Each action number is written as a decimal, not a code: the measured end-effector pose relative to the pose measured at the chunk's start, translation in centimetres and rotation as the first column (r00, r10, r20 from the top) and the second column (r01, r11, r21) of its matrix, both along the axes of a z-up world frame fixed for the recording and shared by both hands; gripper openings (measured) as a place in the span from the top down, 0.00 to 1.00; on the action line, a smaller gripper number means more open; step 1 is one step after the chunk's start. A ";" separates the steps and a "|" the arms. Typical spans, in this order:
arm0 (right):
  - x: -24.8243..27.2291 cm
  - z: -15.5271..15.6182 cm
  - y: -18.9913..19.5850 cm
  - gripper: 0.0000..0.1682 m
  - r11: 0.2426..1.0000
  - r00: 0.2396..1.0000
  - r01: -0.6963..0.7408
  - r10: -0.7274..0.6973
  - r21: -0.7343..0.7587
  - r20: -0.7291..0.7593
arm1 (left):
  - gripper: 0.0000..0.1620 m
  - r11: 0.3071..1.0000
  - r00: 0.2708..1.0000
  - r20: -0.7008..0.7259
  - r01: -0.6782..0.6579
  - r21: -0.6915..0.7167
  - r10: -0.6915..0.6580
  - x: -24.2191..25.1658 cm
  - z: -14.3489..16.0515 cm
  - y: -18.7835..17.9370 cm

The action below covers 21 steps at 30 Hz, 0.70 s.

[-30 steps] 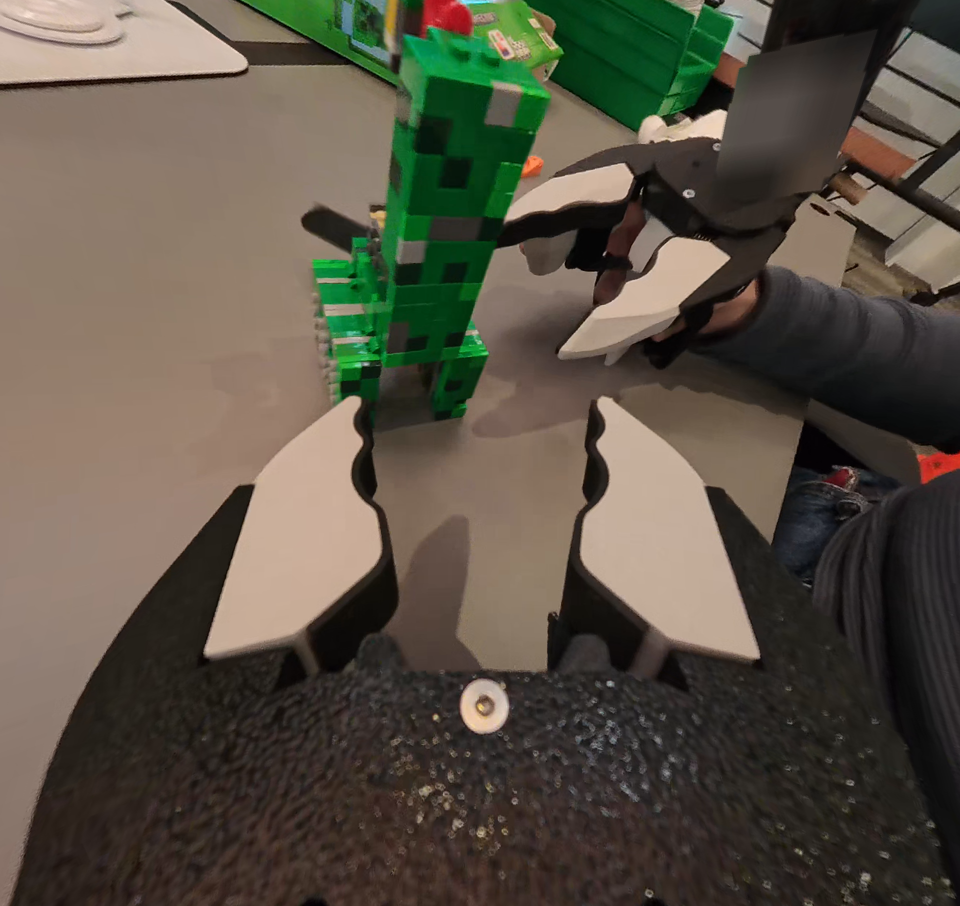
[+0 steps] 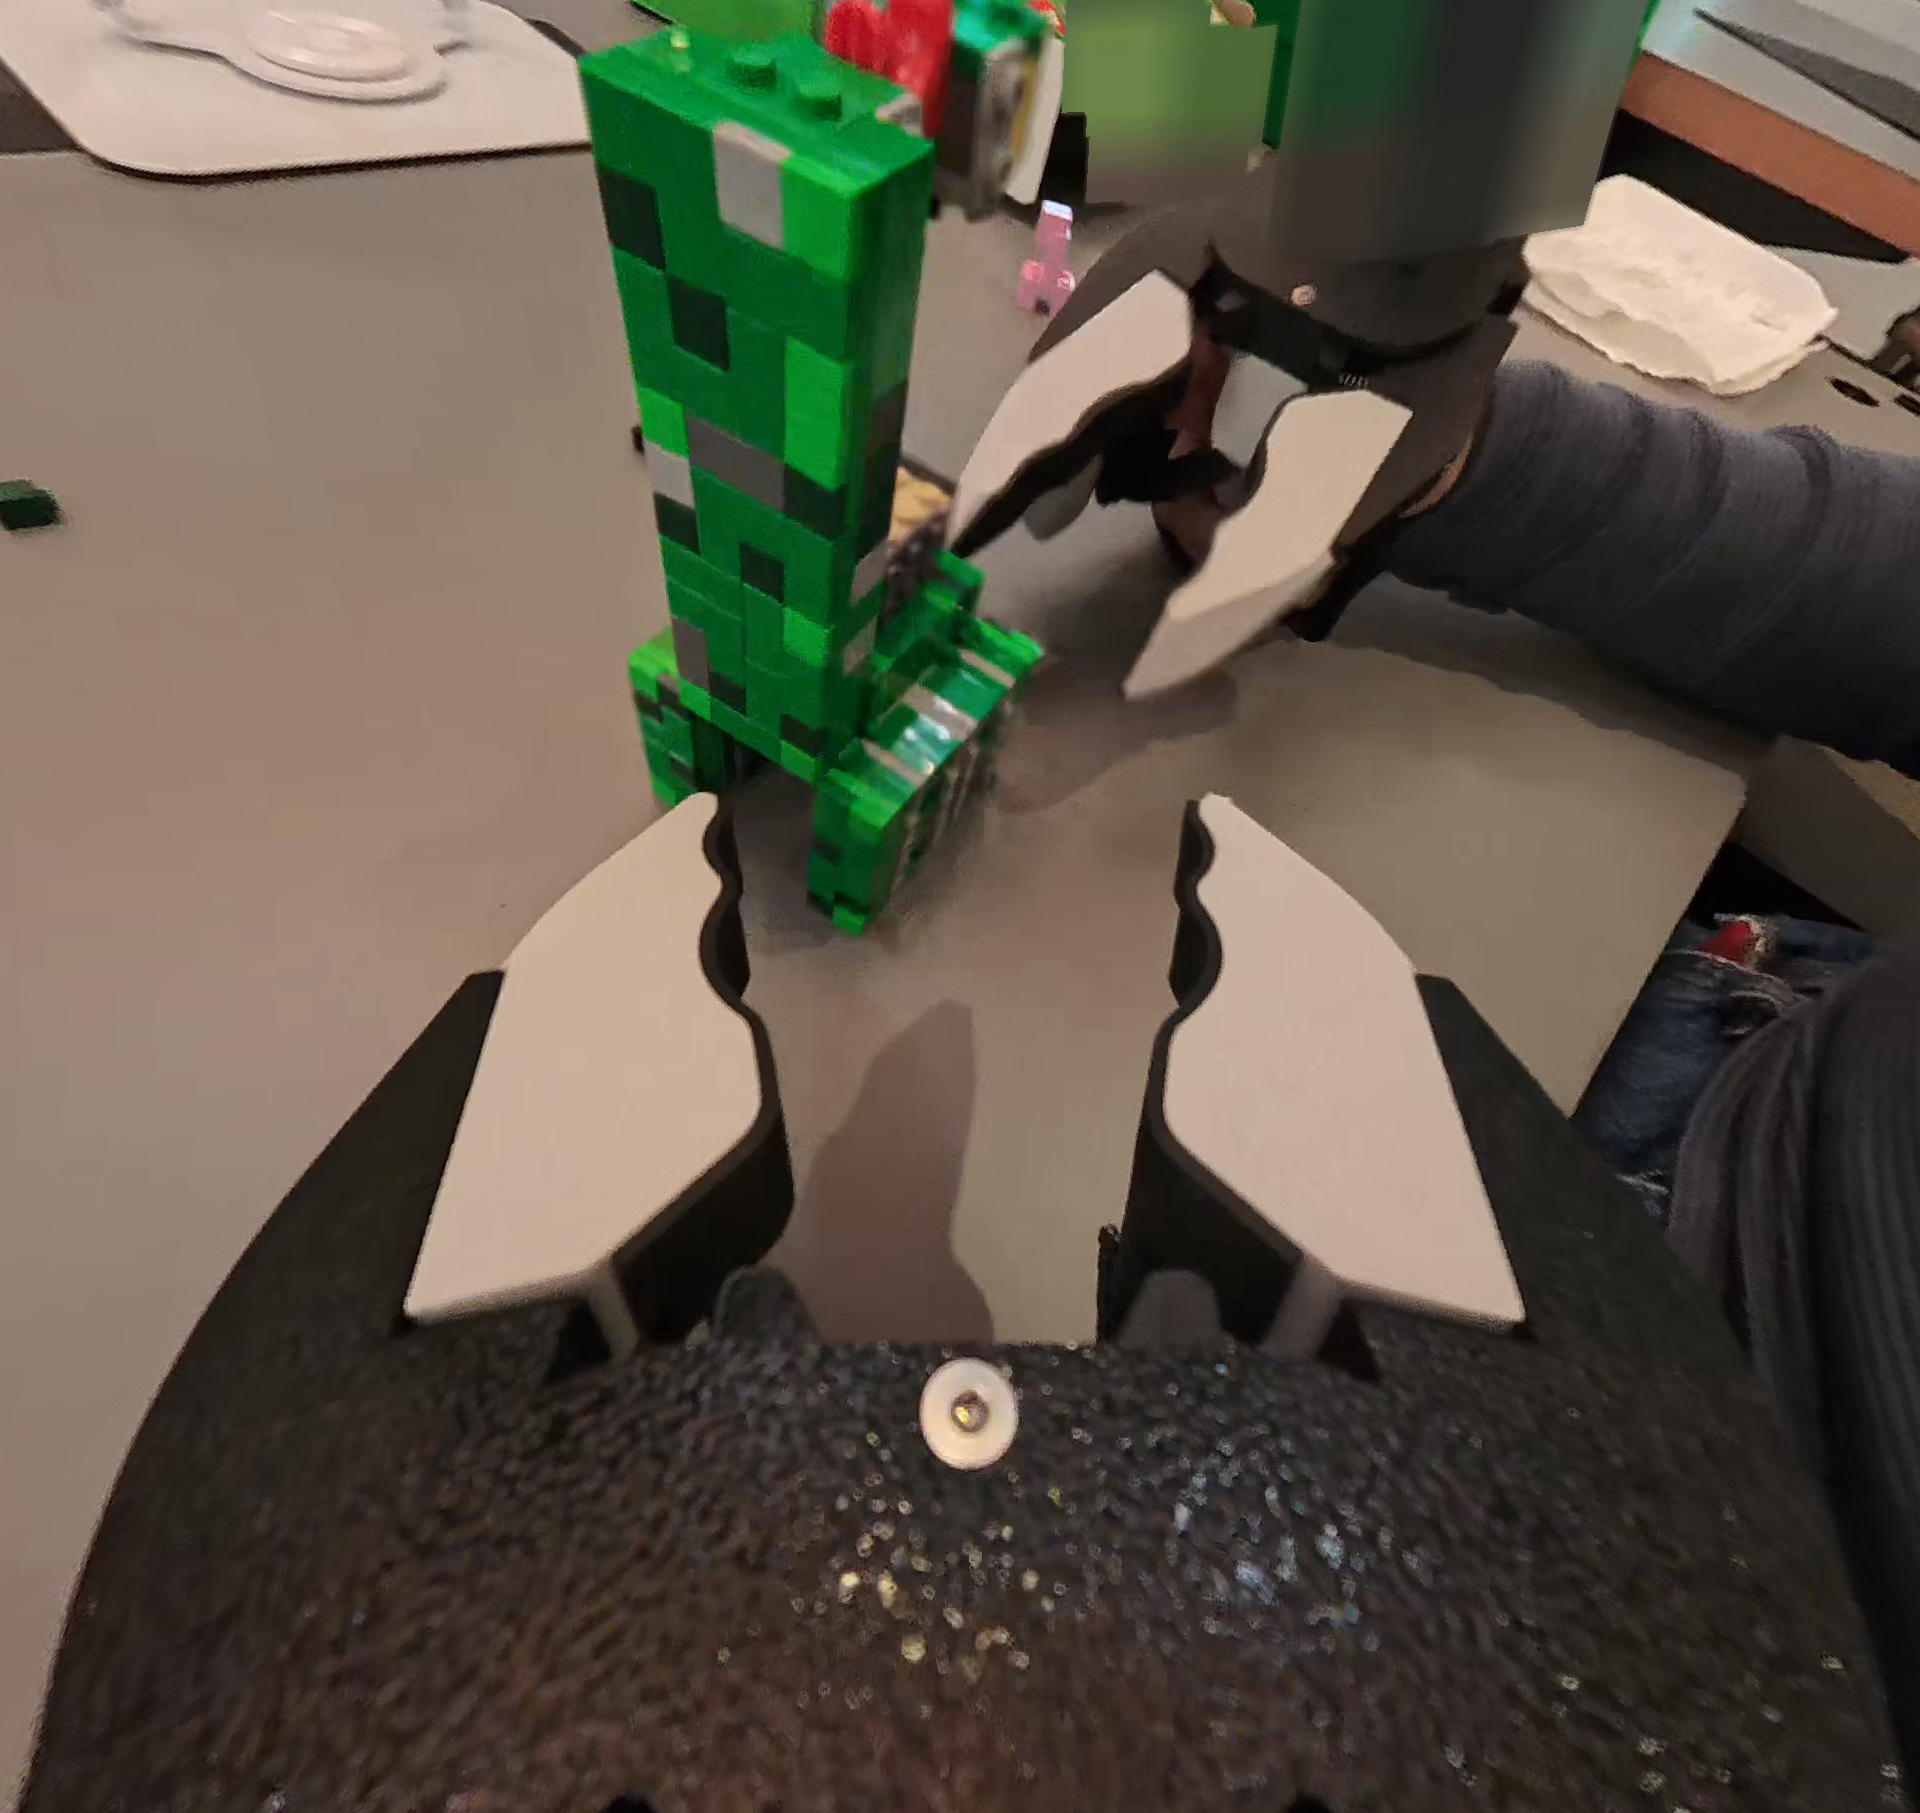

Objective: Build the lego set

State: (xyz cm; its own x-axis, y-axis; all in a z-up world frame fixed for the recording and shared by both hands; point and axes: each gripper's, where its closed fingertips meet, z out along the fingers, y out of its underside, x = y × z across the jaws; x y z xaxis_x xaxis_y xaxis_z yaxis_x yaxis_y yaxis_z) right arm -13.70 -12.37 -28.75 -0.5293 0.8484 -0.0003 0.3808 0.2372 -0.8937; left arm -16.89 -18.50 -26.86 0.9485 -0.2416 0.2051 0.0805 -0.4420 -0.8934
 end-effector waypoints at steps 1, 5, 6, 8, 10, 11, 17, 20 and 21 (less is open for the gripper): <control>-0.4 0.4 1.7 0.70 0.997 0.996 0.060 -0.057 0.047 -0.063 | 0.50 1.000 1.000 0.000 -0.018 0.006 0.018 -0.2 0.1 -0.2; -2.3 -0.6 9.5 0.77 0.956 0.974 0.221 -0.209 0.192 -0.082 | 0.51 0.997 0.997 -0.026 -0.069 0.046 0.070 -0.6 0.5 -1.3; -2.7 -1.2 10.9 0.76 0.954 0.978 0.210 -0.206 0.215 -0.041 | 0.51 0.996 0.996 -0.028 -0.077 0.051 0.079 -0.6 0.6 -1.5; -3.7 -2.1 12.5 0.75 0.965 0.985 0.154 -0.166 0.213 0.039 | 0.51 0.995 0.995 -0.032 -0.090 0.052 0.092 -0.5 0.7 -1.9; -4.5 -3.0 13.5 0.75 0.975 0.987 0.084 -0.109 0.205 0.115 | 0.51 0.994 0.995 -0.038 -0.095 0.048 0.097 -0.4 0.8 -2.3; -4.8 -3.3 13.8 0.75 0.978 0.986 0.050 -0.080 0.202 0.147 | 0.50 0.995 0.995 -0.042 -0.093 0.046 0.095 -0.3 0.9 -2.4; -6.0 -3.9 14.4 0.83 0.984 0.971 -0.075 0.035 0.161 0.238 | 0.49 0.996 0.989 -0.119 -0.085 0.039 0.089 0.3 1.3 -3.5; -6.1 -4.0 14.1 0.90 0.977 0.966 -0.101 0.052 0.188 0.253 | 0.49 0.994 0.980 -0.171 -0.099 0.052 0.106 0.3 1.8 -3.7; -5.9 -3.9 13.8 0.90 0.975 0.965 -0.110 0.059 0.191 0.255 | 0.51 0.992 0.975 -0.186 -0.104 0.076 0.117 0.3 2.2 -3.7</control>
